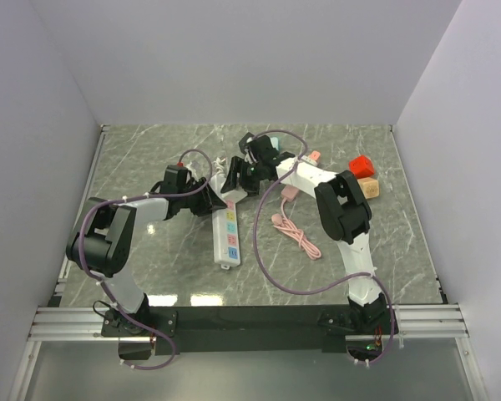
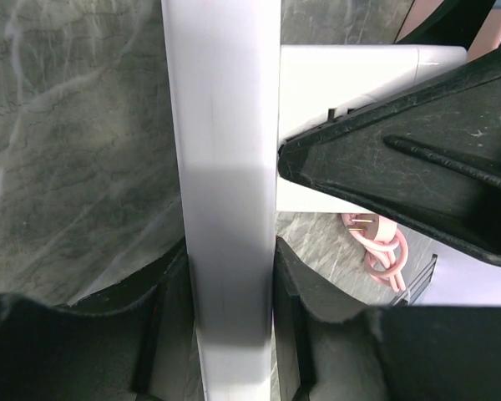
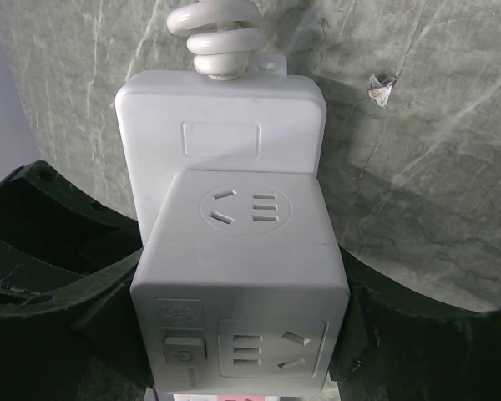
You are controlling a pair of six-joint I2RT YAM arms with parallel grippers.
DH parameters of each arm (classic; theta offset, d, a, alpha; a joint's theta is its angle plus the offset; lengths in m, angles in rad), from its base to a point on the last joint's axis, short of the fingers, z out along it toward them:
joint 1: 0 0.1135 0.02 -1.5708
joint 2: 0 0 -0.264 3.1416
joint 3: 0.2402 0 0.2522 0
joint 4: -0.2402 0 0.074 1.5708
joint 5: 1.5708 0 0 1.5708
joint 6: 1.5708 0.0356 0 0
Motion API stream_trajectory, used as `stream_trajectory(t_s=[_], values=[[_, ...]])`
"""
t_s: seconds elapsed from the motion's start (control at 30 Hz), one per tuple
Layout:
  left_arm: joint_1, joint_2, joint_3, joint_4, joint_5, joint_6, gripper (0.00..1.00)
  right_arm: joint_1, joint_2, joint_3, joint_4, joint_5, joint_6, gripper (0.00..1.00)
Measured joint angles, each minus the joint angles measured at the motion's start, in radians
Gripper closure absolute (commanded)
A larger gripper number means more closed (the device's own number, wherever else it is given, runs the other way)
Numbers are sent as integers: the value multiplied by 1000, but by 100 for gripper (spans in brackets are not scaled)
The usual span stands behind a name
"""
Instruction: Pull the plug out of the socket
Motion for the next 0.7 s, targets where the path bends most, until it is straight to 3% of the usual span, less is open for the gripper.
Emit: stream_trajectory(t_s=[0.7], values=[[-23, 16, 4, 21, 5, 0, 99, -81, -7, -16, -67, -154, -67, 100]])
